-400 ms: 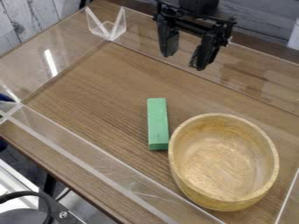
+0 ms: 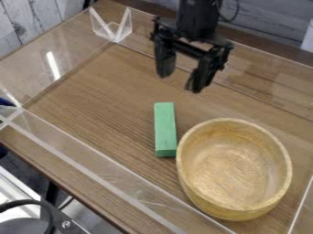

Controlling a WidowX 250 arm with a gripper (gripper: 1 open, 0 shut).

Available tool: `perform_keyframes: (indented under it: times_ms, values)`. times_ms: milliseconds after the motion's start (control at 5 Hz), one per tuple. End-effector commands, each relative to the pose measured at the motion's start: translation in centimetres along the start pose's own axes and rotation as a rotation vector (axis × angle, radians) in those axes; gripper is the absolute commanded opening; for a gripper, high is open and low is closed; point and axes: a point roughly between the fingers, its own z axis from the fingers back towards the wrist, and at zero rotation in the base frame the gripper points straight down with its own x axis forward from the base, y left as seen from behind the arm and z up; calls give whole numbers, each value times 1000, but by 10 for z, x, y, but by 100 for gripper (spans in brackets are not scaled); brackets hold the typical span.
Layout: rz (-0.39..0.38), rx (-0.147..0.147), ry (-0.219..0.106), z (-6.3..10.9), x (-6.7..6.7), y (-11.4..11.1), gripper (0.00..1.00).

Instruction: Put the green block in the brown bowl

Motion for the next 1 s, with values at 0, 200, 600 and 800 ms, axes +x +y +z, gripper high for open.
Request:
perform_keyframes:
  times_ms: [0, 200, 600, 800]
  values:
    - [9, 27, -27, -1, 1, 9, 100]
    - [6, 16, 1, -4, -10, 14, 100]
    - [45, -29, 8, -11, -35, 20, 100]
    - [79, -57, -11, -14, -40, 16, 100]
